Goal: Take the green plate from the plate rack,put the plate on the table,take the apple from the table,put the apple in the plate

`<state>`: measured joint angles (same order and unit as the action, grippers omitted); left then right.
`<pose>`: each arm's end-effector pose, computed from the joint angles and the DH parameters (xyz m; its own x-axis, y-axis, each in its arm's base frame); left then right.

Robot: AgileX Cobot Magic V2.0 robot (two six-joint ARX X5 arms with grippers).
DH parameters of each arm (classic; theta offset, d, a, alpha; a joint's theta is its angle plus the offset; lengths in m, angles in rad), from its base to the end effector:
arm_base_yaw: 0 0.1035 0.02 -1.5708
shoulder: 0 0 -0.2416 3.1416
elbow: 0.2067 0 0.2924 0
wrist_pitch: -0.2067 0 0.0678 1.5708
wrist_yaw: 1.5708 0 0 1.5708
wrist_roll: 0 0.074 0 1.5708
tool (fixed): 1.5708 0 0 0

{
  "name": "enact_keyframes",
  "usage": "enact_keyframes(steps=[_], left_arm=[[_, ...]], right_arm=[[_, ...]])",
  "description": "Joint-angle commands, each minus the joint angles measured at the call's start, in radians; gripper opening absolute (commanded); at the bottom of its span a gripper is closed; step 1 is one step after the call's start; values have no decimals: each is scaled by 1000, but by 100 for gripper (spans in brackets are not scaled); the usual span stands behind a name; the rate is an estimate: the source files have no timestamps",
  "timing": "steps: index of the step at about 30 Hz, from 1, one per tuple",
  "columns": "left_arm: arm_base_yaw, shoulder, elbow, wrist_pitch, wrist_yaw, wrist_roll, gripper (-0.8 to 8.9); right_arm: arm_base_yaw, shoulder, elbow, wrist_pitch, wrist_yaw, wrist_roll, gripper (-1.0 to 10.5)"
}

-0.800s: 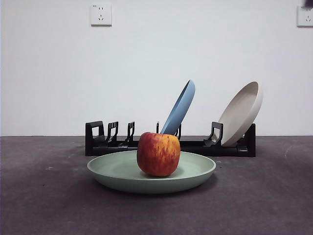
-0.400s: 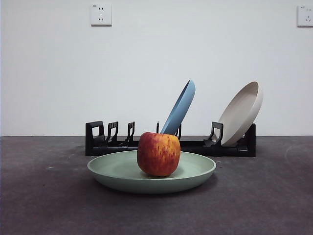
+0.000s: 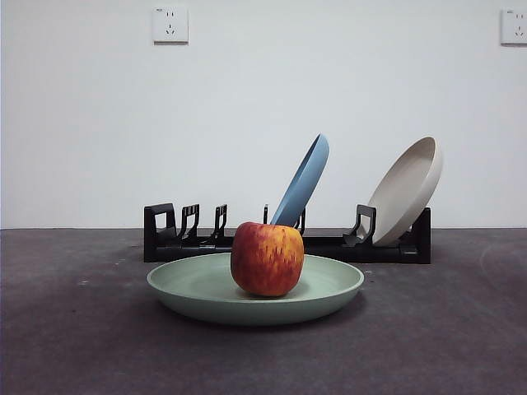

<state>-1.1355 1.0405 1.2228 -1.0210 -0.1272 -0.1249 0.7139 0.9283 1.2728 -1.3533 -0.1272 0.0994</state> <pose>0.1193 -0.2343 0.3178 0.3946 -0.5477 -0.7378 0.8179 0.5753 0.0104 0.1447 0.1378 0.3306 0.3164 0.4420 -0.8394 -0.6337 0.7570 0.1597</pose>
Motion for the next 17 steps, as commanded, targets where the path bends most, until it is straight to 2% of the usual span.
enact_keyframes(steps=[1, 12, 17], left_arm=[[-2, 0, -5, 3, -2, -6, -3], [-2, 0, -5, 10, 0, -6, -3], [53, -39, -5, 76, -150, 30, -3]], right_arm=[[3, -5, -7, 1, 3, 12, 1], [3, -8, -7, 1, 3, 12, 1], [3, -9, -7, 1, 3, 12, 1]])
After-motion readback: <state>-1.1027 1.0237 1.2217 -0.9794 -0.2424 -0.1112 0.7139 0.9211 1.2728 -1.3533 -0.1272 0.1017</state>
